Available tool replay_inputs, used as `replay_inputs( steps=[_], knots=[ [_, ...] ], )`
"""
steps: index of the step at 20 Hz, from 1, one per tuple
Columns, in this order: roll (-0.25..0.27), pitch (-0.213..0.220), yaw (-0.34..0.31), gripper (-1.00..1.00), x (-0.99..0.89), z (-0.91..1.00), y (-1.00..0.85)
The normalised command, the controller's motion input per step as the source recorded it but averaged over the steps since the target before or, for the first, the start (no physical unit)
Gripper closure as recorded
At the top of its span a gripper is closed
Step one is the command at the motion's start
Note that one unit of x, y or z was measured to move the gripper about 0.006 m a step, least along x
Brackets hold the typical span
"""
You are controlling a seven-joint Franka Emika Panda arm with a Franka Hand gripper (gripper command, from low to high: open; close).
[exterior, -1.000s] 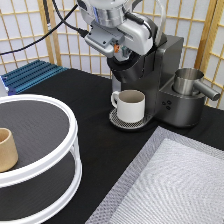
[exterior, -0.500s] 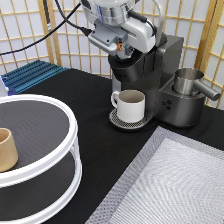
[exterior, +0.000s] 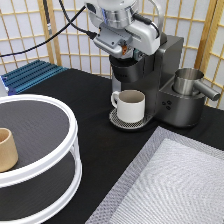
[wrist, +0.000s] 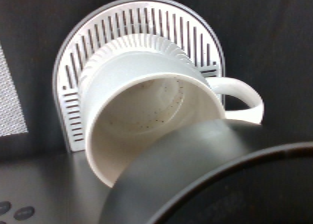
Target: Make coffee
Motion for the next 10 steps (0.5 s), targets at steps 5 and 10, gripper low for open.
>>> replay_inputs(
  steps=[5,10],
  knots=[
    [0.002,-0.02,-0.072,-1.0,-0.11,0.23,-0.55],
    [0.013,-0.045,-0.05,-1.0,-0.07,0.17,-0.73]
  ],
)
